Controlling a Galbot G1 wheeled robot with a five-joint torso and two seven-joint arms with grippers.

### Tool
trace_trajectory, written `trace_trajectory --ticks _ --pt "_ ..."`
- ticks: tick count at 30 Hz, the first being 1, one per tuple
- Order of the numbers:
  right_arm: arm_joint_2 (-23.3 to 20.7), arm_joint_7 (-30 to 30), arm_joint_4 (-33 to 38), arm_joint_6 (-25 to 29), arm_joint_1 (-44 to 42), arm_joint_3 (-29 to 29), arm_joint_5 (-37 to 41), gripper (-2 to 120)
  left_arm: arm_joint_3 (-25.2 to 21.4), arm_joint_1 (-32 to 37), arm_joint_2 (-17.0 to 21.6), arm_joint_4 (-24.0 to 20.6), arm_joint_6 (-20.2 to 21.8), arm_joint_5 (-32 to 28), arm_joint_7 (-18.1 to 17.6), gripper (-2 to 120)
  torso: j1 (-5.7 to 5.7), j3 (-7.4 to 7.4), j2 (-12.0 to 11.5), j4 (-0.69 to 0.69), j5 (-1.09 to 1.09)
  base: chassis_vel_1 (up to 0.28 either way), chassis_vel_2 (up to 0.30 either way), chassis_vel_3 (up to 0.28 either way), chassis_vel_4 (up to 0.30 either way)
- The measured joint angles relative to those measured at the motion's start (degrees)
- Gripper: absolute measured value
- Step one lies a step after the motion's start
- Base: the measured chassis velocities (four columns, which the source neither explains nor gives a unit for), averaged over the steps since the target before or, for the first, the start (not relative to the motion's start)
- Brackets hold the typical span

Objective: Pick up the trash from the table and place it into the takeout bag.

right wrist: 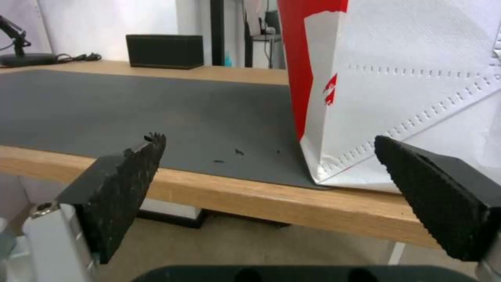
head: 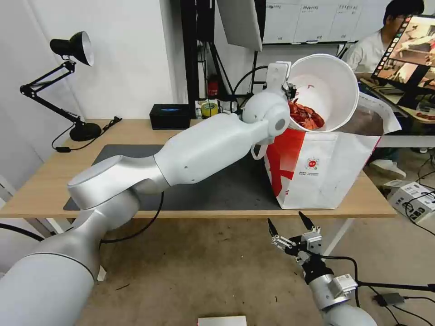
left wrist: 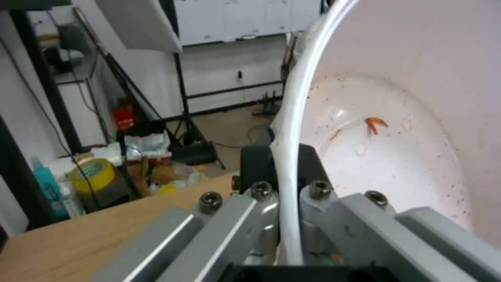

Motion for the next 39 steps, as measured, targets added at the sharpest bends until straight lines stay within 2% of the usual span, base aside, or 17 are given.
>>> trace_trajectory --ticks 2,3,4,7,10,14,16,17,19,24,28,29,32,33,36,37,39 --pt "0.0 0.0 0.0 0.0 0.0 0.0 0.0 100 0.3 0.0 1.5 -2.1 2.9 -1.4 1.5 0 0.0 0.0 0.0 0.0 0.0 0.0 0.0 0.0 0.0" --pt "0.0 0.0 0.0 0.0 0.0 0.0 0.0 100 0.3 0.0 1.5 -2.1 2.9 -1.4 1.5 0 0.0 0.0 0.0 0.0 0.0 0.0 0.0 0.0 0.0" --pt "0.0 0.0 0.0 0.0 0.0 0.0 0.0 100 0.3 0.0 2.7 -4.2 6.7 -4.8 2.0 0 0.0 0.0 0.0 0.01 -0.01 0.0 0.0 0.0 0.0" --pt "0.0 0.0 0.0 0.0 0.0 0.0 0.0 100 0.1 -0.1 3.4 -5.3 8.9 -7.0 2.0 0 0.0 0.0 0.0 0.0 -0.01 0.0 0.0 0.0 0.0" --pt "0.0 0.0 0.0 0.0 0.0 0.0 0.0 100 -0.7 -0.5 4.4 -6.7 13.1 -12.0 2.6 0 0.0 0.0 0.0 0.0 -0.01 0.0 0.0 0.0 0.0" --pt "0.0 0.0 0.0 0.0 0.0 0.0 0.0 100 -1.0 -0.8 4.5 -7.6 14.7 -15.4 2.6 0 0.0 0.0 0.0 0.0 -0.01 0.0 0.0 0.0 0.0" --pt "0.0 0.0 0.0 0.0 0.0 0.0 0.0 100 -1.9 -0.8 4.3 -8.1 15.6 -20.1 1.8 11 0.0 0.0 0.0 0.0 -0.01 0.0 0.0 0.0 0.0" --pt "0.0 0.0 0.0 0.0 0.0 0.0 0.0 100 -1.9 -0.8 4.3 -8.1 15.6 -20.1 1.8 11 0.0 0.0 0.0 0.0 -0.01 0.0 0.0 0.0 0.0" --pt "0.0 0.0 0.0 0.0 0.0 0.0 0.0 100 -3.1 -0.7 4.1 -8.7 16.5 -24.4 -0.4 23 0.0 0.0 0.0 -0.01 -0.01 0.0 0.0 0.0 0.0" --pt "0.0 0.0 0.0 0.0 0.0 0.0 0.0 100 -3.6 -0.7 4.8 -9.0 17.1 -25.7 -1.2 35 0.0 0.0 0.0 -0.01 -0.01 0.0 0.0 0.0 0.0" --pt "0.0 0.0 0.0 0.0 0.0 0.0 0.0 100 -4.7 -0.7 6.7 -10.2 17.2 -26.0 -1.4 56 0.0 0.0 0.0 -0.01 -0.01 0.0 0.0 0.0 0.0" --pt "0.0 0.0 0.0 0.0 0.0 0.0 0.0 100 -4.7 -0.7 6.7 -10.2 17.2 -26.0 -1.4 56 0.0 0.0 0.0 -0.01 -0.01 0.0 0.0 0.0 0.0" --pt "0.0 0.0 0.0 0.0 0.0 0.0 0.0 100 -6.1 -0.6 10.2 -13.1 15.9 -26.0 -0.9 71 0.0 0.0 0.0 -0.01 -0.01 0.0 0.0 0.0 0.0" --pt "0.0 0.0 0.0 0.0 0.0 0.0 0.0 100 -6.1 -0.6 10.2 -13.1 15.9 -26.0 -0.9 71 0.0 0.0 0.0 -0.01 -0.01 0.0 0.0 0.0 0.0" --pt "0.0 0.0 0.0 0.0 0.0 0.0 0.0 100 -7.4 -0.2 15.8 -17.3 11.8 -25.9 0.6 84 0.0 0.0 0.0 0.0 -0.02 0.0 0.0 0.0 0.0" --pt "0.0 0.0 0.0 0.0 0.0 0.0 0.0 100 -7.4 -0.2 15.8 -17.3 11.8 -25.9 0.6 84 0.0 0.0 0.0 0.0 -0.02 0.0 0.0 0.0 0.0" --pt "0.0 0.0 0.0 0.0 0.0 0.0 0.0 100 -9.0 1.0 20.3 -21.0 9.9 -25.8 1.0 93 0.0 0.0 0.0 0.01 -0.03 0.0 0.0 0.0 0.0"
